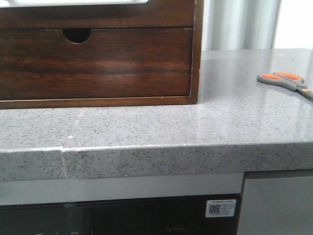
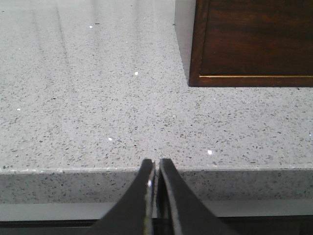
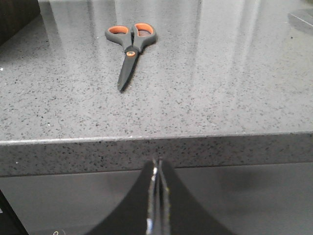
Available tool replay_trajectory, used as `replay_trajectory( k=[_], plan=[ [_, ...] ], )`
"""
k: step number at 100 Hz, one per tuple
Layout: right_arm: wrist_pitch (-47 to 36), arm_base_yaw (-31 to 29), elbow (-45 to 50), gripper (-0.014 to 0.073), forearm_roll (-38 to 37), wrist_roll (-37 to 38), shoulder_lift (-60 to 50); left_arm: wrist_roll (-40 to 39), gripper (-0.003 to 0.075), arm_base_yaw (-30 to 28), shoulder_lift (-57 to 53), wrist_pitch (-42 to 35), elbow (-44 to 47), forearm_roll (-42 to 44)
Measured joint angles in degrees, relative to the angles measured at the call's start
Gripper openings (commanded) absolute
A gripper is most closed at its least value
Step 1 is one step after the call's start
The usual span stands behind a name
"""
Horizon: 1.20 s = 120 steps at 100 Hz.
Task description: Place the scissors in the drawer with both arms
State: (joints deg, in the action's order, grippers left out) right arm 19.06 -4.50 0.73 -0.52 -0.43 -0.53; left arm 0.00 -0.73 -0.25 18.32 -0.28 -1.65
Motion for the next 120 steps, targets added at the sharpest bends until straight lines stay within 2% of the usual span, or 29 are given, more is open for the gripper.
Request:
replay_trajectory(
  k=[95, 120],
  plan=[
    [0.0, 0.0, 0.0, -0.0046, -0.8, 0.0, 0.0, 0.0, -0.002, 0.0, 0.0, 0.0, 0.0, 0.1],
    [-4.1, 0.0, 0.0, -0.0046, -1.8, 0.0, 0.0, 0.0, -0.002, 0.0, 0.0, -1.4, 0.0, 1.7]
  ],
)
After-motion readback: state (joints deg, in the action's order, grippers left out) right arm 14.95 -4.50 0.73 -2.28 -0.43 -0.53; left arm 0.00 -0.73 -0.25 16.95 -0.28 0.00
